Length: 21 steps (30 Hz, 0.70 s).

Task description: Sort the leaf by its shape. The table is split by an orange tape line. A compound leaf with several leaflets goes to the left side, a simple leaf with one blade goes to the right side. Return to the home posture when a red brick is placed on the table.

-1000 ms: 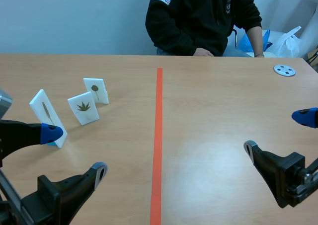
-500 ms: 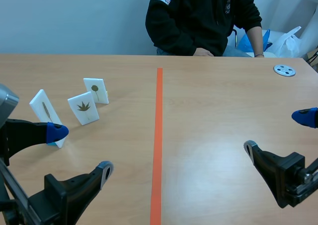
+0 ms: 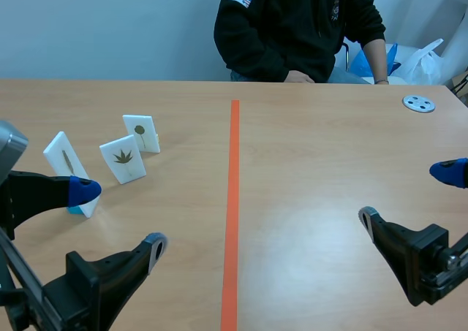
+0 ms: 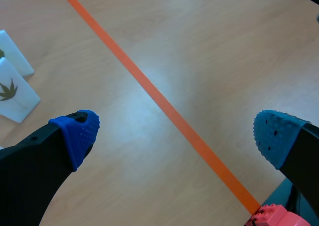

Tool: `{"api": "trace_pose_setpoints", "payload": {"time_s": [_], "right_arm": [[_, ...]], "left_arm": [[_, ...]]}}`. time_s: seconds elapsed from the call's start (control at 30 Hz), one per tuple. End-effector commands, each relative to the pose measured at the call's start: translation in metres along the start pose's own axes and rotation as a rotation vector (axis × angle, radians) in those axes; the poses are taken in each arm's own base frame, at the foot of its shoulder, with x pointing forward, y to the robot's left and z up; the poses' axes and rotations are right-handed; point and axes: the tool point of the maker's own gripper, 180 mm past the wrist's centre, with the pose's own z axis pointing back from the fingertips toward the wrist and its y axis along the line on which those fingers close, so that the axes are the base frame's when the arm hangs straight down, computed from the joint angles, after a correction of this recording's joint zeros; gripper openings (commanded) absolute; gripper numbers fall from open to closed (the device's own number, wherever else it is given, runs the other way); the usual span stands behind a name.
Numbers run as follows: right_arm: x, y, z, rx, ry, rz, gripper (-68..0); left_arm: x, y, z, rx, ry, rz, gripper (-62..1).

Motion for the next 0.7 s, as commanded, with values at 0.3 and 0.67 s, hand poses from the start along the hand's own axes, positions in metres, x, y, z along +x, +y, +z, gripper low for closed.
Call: {"api": "trace_pose_setpoints", "payload": {"time_s": [0.3, 0.67], "right_arm": [[0.0135, -0.0008, -0.0017, 0.0, -0.044, 0.007, 0.4], [0.0137, -0.0008, -0.0017, 0.0, -0.046, 0.003, 0.4]], "left_arm": [[0.0054, -0.0019, 0.0002, -0.005, -0.022, 0.003, 1.4], [0.0003, -0.0019, 0.0001, -0.005, 0.006, 0.003, 1.4]]}}
